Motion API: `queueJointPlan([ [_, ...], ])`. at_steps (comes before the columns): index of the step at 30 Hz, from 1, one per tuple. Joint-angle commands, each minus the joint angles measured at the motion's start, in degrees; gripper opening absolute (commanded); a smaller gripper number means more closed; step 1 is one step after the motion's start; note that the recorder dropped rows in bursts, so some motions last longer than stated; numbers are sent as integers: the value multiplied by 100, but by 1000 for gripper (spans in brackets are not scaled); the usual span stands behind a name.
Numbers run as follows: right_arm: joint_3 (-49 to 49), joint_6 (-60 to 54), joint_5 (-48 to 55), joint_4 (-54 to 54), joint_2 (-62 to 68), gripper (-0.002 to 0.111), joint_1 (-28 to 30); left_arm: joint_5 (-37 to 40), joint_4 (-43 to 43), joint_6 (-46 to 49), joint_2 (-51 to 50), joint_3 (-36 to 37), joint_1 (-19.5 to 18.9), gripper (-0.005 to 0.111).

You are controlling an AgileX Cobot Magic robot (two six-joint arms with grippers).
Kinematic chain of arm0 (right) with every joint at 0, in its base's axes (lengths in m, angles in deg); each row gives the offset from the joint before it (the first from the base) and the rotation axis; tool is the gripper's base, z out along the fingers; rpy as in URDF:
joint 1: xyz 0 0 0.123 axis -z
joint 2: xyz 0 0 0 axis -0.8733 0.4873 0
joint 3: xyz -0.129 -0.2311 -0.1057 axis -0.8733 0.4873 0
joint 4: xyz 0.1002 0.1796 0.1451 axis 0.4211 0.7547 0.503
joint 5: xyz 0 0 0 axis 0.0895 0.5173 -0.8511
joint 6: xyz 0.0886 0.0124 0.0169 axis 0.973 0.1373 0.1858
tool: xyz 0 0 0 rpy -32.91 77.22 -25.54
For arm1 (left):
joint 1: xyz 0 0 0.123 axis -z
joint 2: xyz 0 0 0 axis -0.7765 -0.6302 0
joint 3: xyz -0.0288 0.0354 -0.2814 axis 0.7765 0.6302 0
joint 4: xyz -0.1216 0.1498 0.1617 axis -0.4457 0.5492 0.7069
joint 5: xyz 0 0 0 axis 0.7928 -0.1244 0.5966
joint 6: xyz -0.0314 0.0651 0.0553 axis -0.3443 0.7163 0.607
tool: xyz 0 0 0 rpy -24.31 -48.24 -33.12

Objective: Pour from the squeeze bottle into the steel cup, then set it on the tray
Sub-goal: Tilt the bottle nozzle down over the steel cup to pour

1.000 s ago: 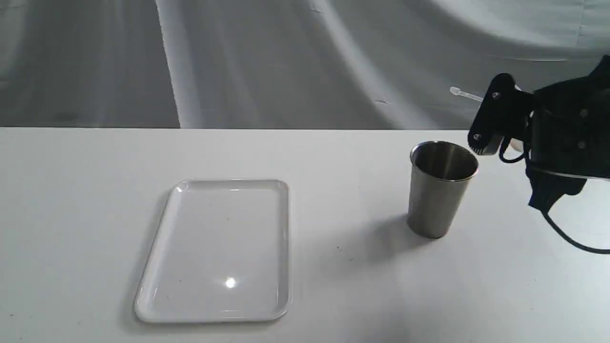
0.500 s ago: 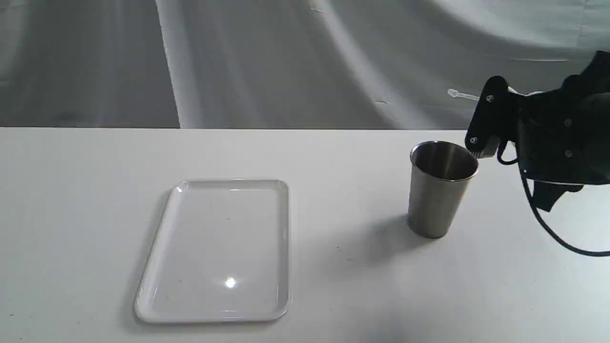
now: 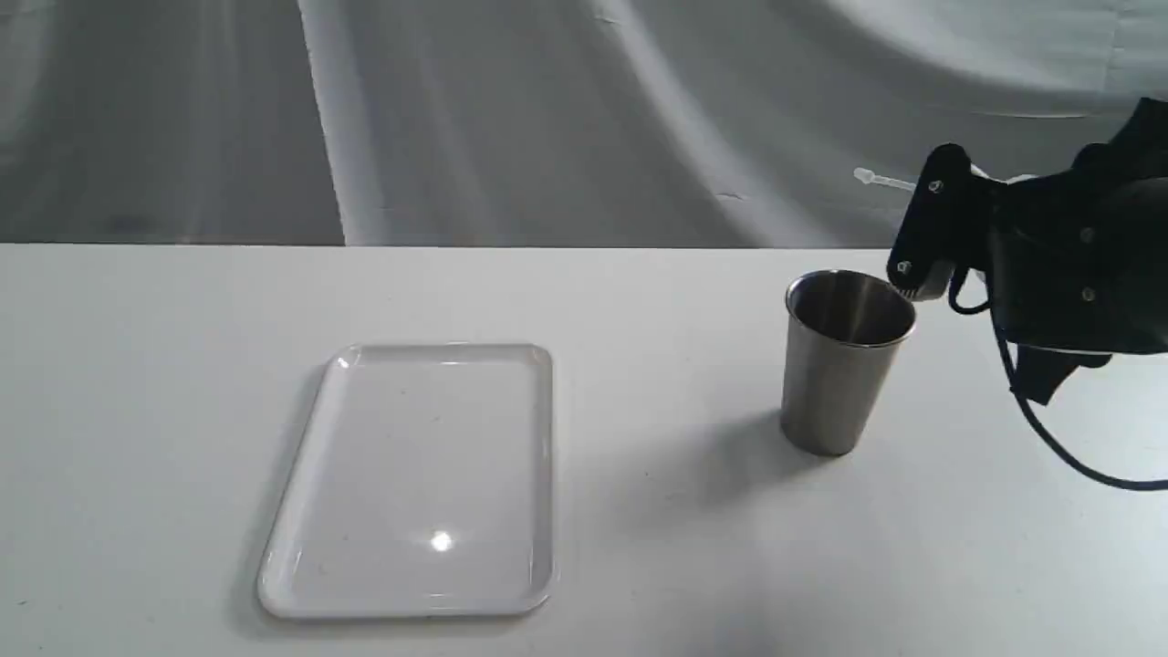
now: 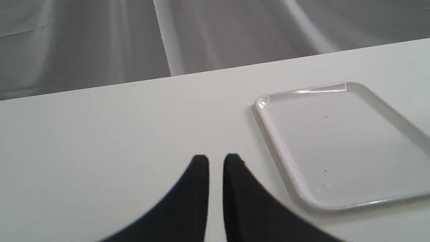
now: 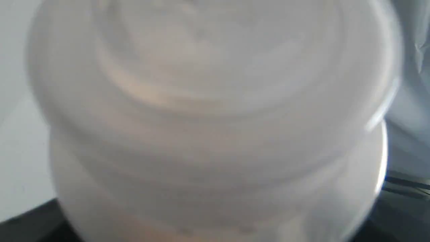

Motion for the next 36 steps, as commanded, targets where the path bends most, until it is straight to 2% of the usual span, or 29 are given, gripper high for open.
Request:
queueJointPlan([
  [1,-42,228,-8,-236,-45,37,-30,-37,3,-10,28,25,18,8],
  [10,-42,341,221,-983,310,37,-30,-37,3,-10,28,25,18,8],
  [36,-42,280,477,-1892,653,37,-30,-37,3,-10,28,25,18,8],
])
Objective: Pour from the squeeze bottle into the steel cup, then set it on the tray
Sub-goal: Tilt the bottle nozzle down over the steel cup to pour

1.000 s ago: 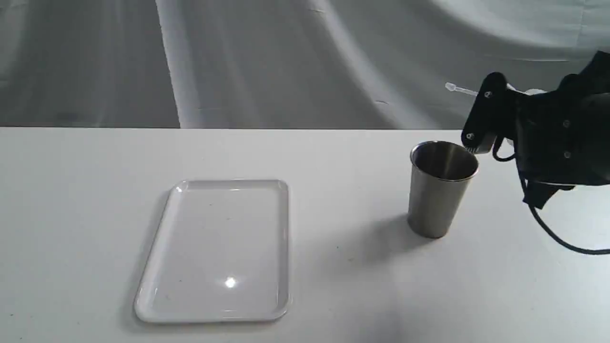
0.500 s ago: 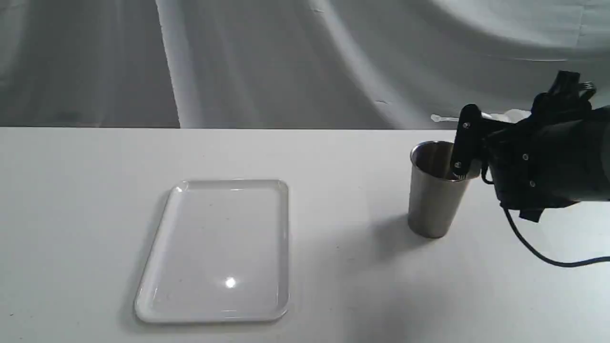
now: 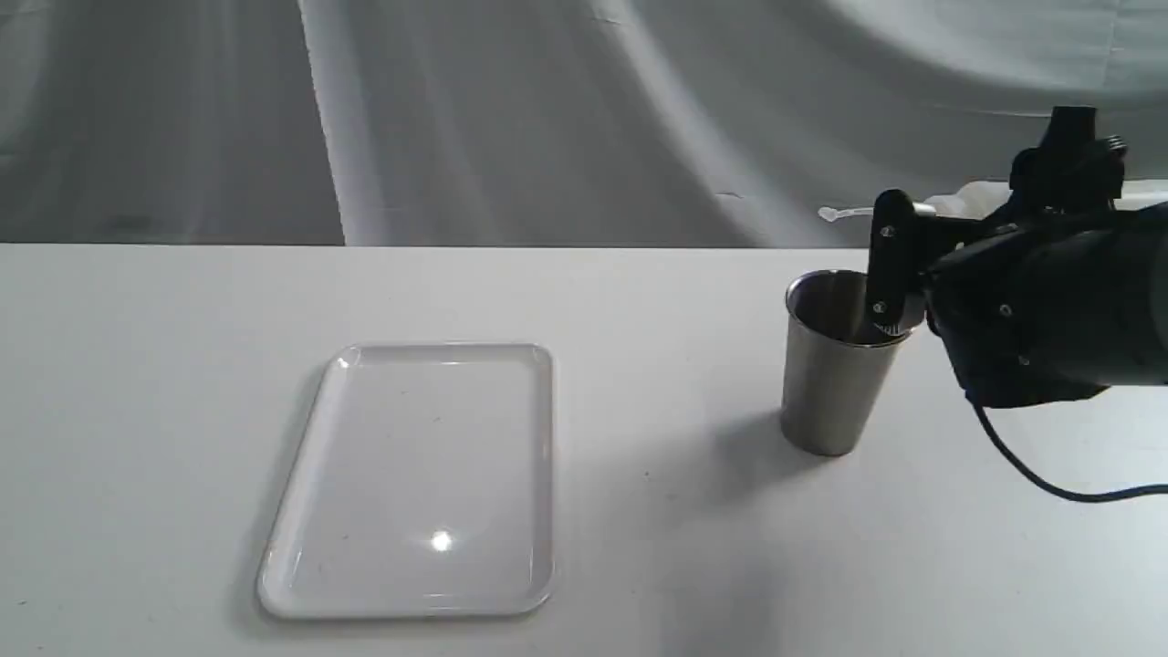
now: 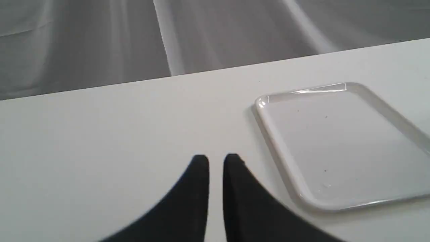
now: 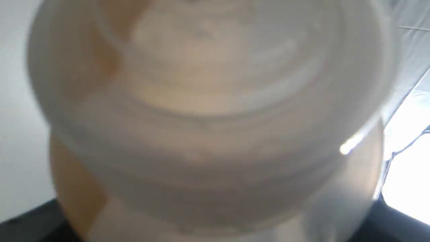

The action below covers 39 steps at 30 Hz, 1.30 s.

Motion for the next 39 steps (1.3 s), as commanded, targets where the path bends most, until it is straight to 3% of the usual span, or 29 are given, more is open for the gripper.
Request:
queueJointPlan([
  [1,-42,-93,237,-225,-59,37,-30,-37,3,-10,28,25,18,8],
  [12,-42,-539,310,-225,-59,37,-30,-37,3,-10,28,25,18,8],
  [20,-651,-790,527,-225,-59,37,-30,-37,3,-10,28,25,18,8],
  [39,-779,-2319,505,-225,-50,37,-132,-37,3,-10,28,25,18,8],
])
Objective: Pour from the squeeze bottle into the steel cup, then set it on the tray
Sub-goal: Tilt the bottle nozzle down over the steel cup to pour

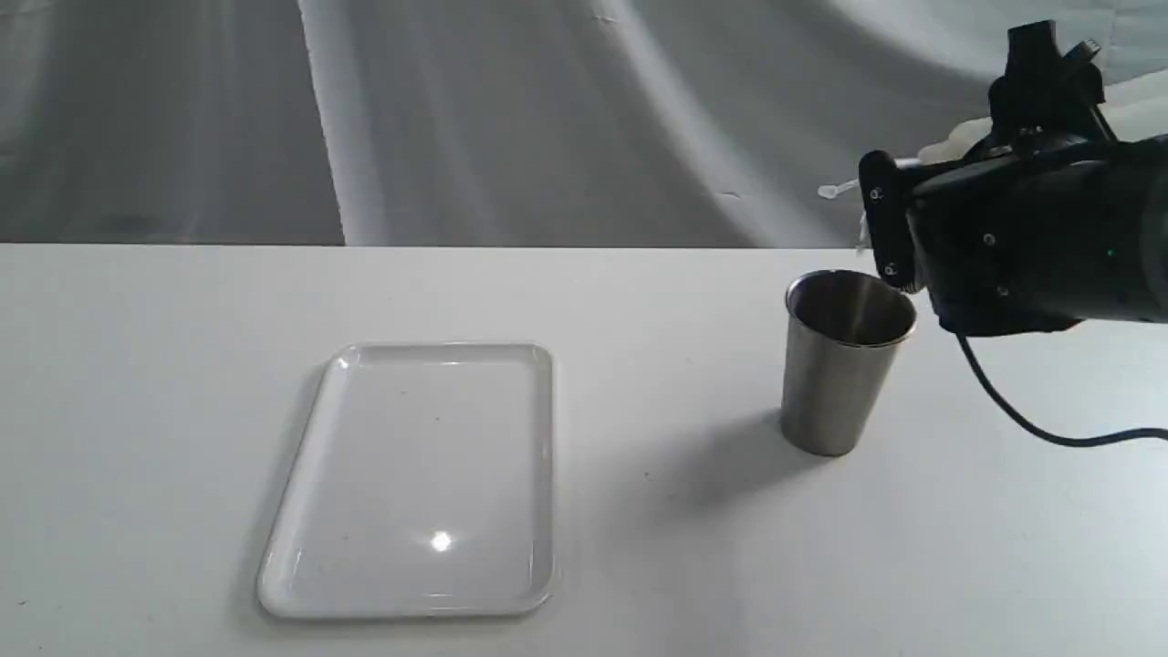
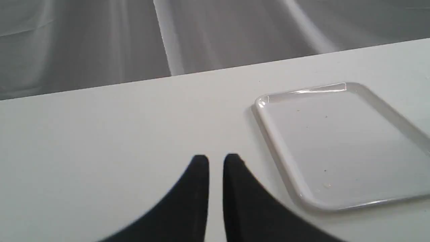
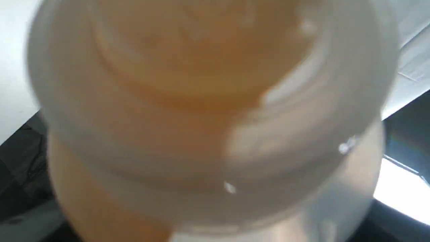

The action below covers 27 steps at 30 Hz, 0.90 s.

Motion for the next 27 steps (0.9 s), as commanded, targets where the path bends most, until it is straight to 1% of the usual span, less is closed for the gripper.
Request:
queueJointPlan([
  [1,-51,-410,155,-216,-54,37,-31,-37,3,-10,28,25,18,8],
  [15,-51,-952,180,-216,-54,37,-31,-37,3,-10,28,25,18,8],
  [22,-51,-1005,189,-216,-54,37,-31,-37,3,-10,28,25,18,8],
  [27,-51,-1308,212,-216,-54,37,-31,-37,3,-10,28,25,18,8],
])
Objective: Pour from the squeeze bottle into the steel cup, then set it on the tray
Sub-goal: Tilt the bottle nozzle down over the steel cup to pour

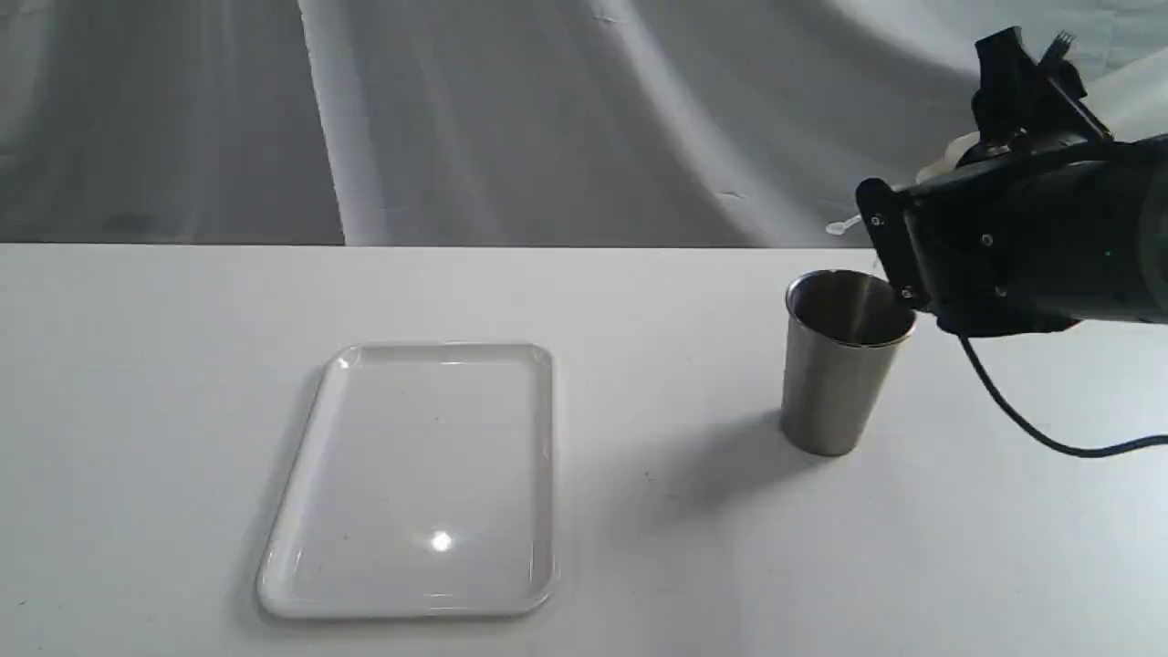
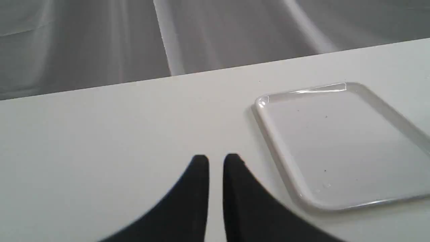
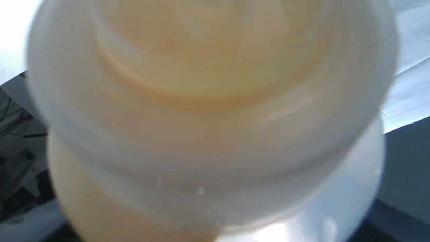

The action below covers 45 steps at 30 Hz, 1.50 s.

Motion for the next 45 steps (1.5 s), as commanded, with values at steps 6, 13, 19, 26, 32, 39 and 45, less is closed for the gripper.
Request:
queueJointPlan([
  [6,-51,-282,200,-216,-54,37,-19,-37,3,-10,28,25,18,8],
  [13,-51,-399,200,-216,-54,37,-19,-37,3,-10,28,25,18,8],
  [19,-51,-191,200,-216,-54,37,-19,-37,3,-10,28,25,18,8],
  [26,-51,601,107,-152,-54,37,-19,-37,3,-10,28,25,18,8],
  [32,-18,1295,93,115,-54,37,-19,-37,3,-10,28,25,18,8],
  [39,-18,2649,13,451,-54,37,-19,-37,3,-10,28,25,18,8],
  [45,-18,3619,13,661,-54,37,-9,-37,3,-10,28,25,18,8],
])
